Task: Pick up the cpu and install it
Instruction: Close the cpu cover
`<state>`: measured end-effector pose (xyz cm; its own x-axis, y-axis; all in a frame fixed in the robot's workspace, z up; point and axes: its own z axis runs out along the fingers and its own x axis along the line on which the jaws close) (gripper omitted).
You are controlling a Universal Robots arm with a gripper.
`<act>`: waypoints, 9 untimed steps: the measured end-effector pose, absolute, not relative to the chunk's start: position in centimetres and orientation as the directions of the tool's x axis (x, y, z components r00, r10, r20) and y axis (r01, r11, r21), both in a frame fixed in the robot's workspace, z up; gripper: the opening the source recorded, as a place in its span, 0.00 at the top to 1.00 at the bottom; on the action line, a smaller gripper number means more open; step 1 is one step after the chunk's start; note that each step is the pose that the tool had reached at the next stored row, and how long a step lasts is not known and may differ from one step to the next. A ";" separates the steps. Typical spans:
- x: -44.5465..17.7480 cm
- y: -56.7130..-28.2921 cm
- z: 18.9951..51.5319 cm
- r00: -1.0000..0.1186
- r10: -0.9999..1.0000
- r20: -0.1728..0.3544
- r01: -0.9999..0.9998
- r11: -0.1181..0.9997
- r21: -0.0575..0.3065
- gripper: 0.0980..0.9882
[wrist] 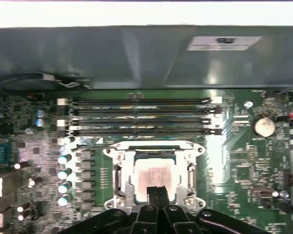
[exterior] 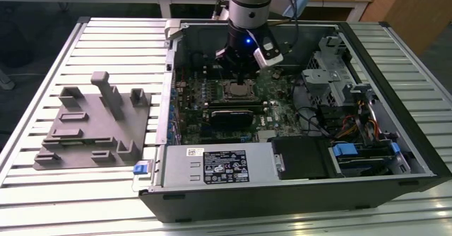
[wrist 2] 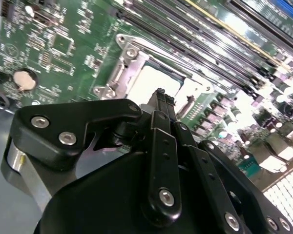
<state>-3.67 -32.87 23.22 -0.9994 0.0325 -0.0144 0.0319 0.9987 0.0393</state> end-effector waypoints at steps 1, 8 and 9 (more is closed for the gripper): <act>-3.5 -32.9 23.2 -0.999 0.032 -0.014 0.032 0.999 0.039 0.99; -3.5 -32.9 23.8 -0.999 0.033 -0.014 0.032 0.999 0.039 0.99; -3.5 -32.9 24.0 -0.999 0.033 -0.015 0.032 0.999 0.040 0.99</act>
<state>-3.46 -32.87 24.02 -0.9994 0.0326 -0.0145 0.0320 0.9987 0.0395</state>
